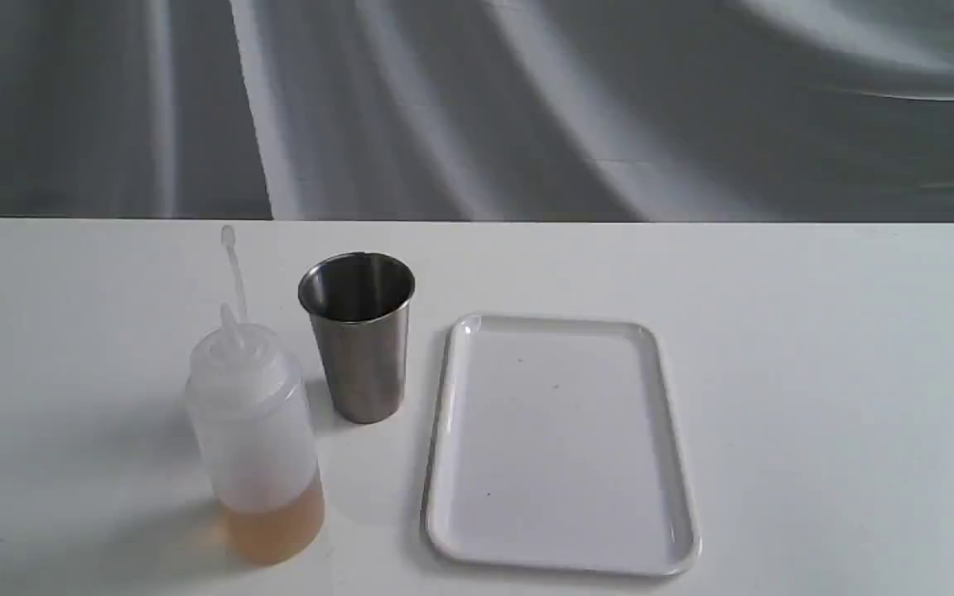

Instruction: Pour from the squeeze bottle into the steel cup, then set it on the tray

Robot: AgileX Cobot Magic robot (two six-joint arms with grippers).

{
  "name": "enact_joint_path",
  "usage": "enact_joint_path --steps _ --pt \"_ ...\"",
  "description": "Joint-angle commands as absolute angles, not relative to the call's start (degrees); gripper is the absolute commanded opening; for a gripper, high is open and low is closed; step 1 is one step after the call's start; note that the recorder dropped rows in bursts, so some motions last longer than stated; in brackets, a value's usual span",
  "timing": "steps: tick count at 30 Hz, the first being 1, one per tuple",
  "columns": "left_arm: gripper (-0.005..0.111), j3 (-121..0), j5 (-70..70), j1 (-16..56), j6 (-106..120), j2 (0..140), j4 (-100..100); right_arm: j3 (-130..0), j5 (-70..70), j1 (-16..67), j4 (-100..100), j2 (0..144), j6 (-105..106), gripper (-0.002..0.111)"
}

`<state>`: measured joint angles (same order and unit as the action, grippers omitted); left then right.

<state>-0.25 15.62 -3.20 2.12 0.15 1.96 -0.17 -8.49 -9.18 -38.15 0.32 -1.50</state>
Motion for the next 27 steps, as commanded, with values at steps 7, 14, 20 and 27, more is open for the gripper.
enact_joint_path --steps 7,14,20,27 --pt "0.008 0.0 15.21 -3.07 1.86 0.0 1.95 -0.8 -4.48 -6.29 -37.73 0.0 -5.01 0.0" --pt "0.008 0.0 15.21 -3.07 2.07 0.0 1.95 -3.43 -4.72 -1.01 -34.65 0.0 -4.75 0.0" --pt "0.008 0.0 15.21 -3.07 2.07 0.0 1.95 -4.14 -5.54 1.86 -33.34 0.0 -4.75 0.0" --pt "0.008 0.0 15.21 -3.07 1.85 0.0 1.95 -9.72 -1.35 3.97 -28.94 4.11 -4.53 0.0"
